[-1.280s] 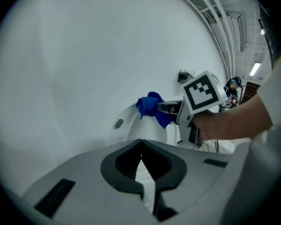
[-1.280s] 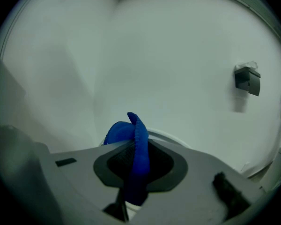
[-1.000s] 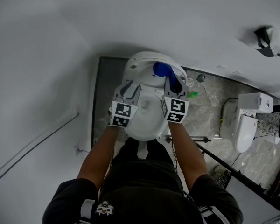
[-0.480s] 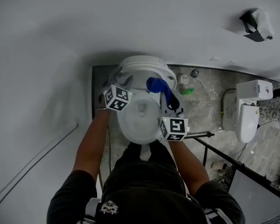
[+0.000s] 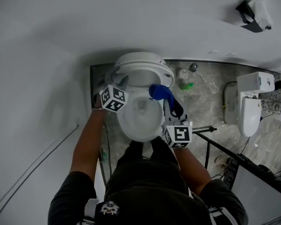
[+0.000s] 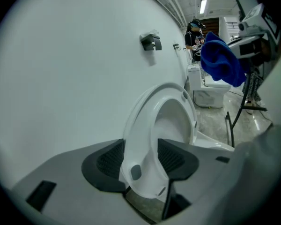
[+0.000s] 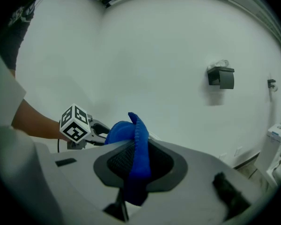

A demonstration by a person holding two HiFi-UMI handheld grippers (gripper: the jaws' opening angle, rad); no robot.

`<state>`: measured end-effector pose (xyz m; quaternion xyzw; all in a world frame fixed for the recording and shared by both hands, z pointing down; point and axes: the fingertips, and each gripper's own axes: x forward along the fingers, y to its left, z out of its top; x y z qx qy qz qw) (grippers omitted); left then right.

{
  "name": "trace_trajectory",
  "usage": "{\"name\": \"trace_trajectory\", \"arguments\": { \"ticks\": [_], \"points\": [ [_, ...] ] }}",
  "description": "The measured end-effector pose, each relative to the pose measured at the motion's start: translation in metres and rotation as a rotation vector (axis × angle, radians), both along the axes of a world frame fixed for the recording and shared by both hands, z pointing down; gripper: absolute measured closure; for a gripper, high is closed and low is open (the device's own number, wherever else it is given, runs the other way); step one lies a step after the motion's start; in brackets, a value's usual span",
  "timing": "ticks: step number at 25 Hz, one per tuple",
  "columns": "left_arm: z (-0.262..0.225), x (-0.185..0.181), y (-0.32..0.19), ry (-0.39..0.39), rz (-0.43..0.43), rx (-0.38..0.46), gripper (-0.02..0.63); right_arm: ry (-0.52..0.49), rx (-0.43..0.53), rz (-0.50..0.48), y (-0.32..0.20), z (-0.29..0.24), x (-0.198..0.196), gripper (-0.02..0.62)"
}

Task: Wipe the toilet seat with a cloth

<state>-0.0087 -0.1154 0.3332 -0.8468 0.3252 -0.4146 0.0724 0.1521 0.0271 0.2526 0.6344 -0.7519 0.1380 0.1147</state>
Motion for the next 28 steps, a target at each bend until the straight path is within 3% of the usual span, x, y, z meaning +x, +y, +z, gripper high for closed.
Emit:
{"name": "trace_trajectory", "arguments": {
  "ticks": [5, 12, 17, 20, 22, 28],
  "points": [
    [-0.008, -0.006, 0.033, 0.058, 0.005, -0.031, 0.374, -0.017, 0.048, -0.017, -0.002, -0.021, 0.000, 0.531],
    [-0.012, -0.019, 0.095, 0.107, 0.114, -0.107, 0.373, -0.036, 0.131, -0.061, -0.004, -0.053, -0.007, 0.531],
    [-0.007, -0.029, 0.151, 0.123, 0.187, -0.255, 0.373, -0.053, 0.140, -0.095, -0.004, -0.061, -0.016, 0.531],
    [0.020, -0.021, 0.217, 0.061, 0.324, -0.390, 0.373, -0.053, 0.129, -0.118, 0.000, -0.058, -0.022, 0.531],
    [0.040, -0.015, 0.258, 0.039, 0.365, -0.461, 0.373, -0.053, 0.122, -0.131, 0.003, -0.055, -0.026, 0.531],
    [0.071, -0.020, 0.308, 0.090, 0.228, -0.580, 0.372, -0.055, 0.074, -0.162, 0.016, -0.044, -0.035, 0.531]
  ]
}}
